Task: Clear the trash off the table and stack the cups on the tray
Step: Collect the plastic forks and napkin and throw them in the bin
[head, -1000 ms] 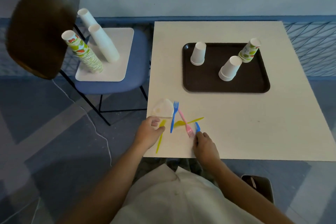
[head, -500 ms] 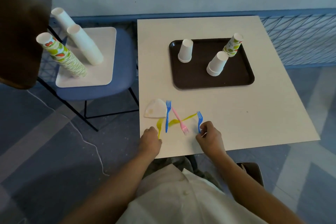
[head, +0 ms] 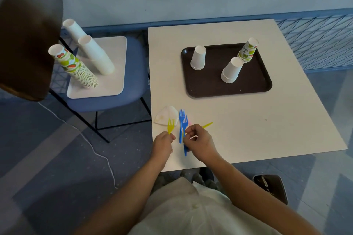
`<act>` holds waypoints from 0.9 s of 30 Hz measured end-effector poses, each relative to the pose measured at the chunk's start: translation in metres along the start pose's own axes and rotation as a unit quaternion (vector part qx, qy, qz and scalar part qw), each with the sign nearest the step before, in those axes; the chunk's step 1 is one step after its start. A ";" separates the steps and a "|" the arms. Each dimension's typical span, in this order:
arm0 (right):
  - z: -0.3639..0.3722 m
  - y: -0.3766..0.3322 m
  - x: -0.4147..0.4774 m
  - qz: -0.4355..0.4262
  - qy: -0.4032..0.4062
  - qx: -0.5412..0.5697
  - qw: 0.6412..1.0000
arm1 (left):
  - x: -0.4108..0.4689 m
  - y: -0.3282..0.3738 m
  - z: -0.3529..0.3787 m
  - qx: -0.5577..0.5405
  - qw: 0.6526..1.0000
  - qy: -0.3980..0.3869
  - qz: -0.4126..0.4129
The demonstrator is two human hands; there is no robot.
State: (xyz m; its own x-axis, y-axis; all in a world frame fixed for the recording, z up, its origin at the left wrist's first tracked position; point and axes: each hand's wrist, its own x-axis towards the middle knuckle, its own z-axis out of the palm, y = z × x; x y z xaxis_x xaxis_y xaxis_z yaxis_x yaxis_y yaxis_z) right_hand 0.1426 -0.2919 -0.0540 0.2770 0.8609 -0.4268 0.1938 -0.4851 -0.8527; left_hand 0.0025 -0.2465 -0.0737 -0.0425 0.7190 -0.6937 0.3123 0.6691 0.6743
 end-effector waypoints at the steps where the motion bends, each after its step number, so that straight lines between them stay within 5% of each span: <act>1: 0.005 -0.003 0.000 -0.003 -0.004 0.008 1.000 | 0.000 0.003 0.000 -0.018 1.000 0.000 -0.005; 9: 0.023 -0.011 0.005 -0.018 -0.039 -0.001 0.999 | -0.004 0.013 0.003 -0.068 0.996 -0.059 0.006; 17: 0.020 -0.011 0.023 -0.060 -0.059 -0.103 0.991 | -0.005 0.018 0.004 -0.002 0.999 -0.038 0.035; 22: 0.006 -0.009 0.045 -0.099 -0.050 -0.147 0.983 | 0.000 0.015 0.001 -0.062 0.998 0.002 0.004; 27: -0.019 0.009 0.081 -0.033 -0.055 -0.386 0.920 | -0.008 0.021 -0.001 -0.105 0.994 0.011 -0.032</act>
State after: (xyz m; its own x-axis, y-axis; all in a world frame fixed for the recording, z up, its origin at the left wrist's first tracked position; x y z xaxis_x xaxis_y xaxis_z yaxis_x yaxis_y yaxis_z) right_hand 0.1848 -0.2293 -0.0908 0.1527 0.8821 -0.4456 0.8288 -0.3599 -0.4284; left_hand 0.0080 -0.2382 -0.0534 -0.0762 0.6766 -0.7324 0.1025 0.7360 0.6692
